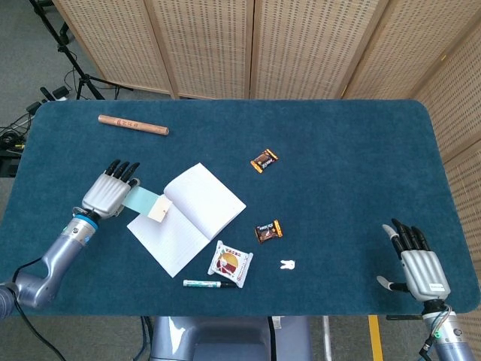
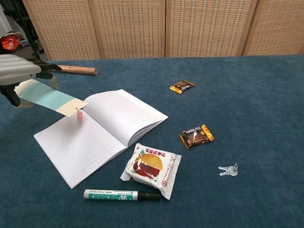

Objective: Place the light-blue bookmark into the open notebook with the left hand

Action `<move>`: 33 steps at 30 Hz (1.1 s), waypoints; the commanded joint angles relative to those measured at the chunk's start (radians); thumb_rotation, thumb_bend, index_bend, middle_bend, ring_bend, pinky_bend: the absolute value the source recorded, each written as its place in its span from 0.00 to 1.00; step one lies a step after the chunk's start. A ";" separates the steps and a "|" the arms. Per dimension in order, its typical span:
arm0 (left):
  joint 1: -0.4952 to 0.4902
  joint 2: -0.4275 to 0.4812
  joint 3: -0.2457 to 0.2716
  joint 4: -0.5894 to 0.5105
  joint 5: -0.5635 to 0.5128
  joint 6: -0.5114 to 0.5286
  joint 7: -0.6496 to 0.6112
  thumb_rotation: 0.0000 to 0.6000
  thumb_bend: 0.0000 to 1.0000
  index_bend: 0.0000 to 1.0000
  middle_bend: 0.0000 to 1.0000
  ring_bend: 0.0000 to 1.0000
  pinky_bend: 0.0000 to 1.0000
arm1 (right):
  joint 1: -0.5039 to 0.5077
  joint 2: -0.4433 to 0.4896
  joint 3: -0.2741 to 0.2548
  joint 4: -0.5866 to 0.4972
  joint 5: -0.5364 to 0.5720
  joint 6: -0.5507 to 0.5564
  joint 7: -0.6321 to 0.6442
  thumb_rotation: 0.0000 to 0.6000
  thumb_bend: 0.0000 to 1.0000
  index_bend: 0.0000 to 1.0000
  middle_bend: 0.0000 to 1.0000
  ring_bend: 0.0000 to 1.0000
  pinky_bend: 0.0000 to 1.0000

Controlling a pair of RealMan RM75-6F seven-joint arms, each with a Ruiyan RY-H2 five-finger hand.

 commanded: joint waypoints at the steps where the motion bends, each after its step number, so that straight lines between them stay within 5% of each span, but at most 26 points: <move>1: -0.003 -0.020 0.013 0.012 0.035 -0.004 -0.026 1.00 0.33 0.33 0.00 0.00 0.00 | 0.001 0.000 0.001 0.001 0.002 -0.002 0.001 1.00 0.16 0.00 0.00 0.00 0.00; 16: -0.048 -0.102 0.016 0.047 0.162 -0.019 -0.121 1.00 0.32 0.33 0.00 0.00 0.00 | -0.001 0.003 0.009 0.008 0.012 -0.002 0.019 1.00 0.16 0.00 0.00 0.00 0.00; 33: -0.066 -0.090 0.025 -0.039 0.165 -0.057 -0.082 1.00 0.31 0.33 0.00 0.00 0.00 | -0.004 0.007 0.011 0.012 0.009 0.002 0.036 1.00 0.16 0.00 0.00 0.00 0.00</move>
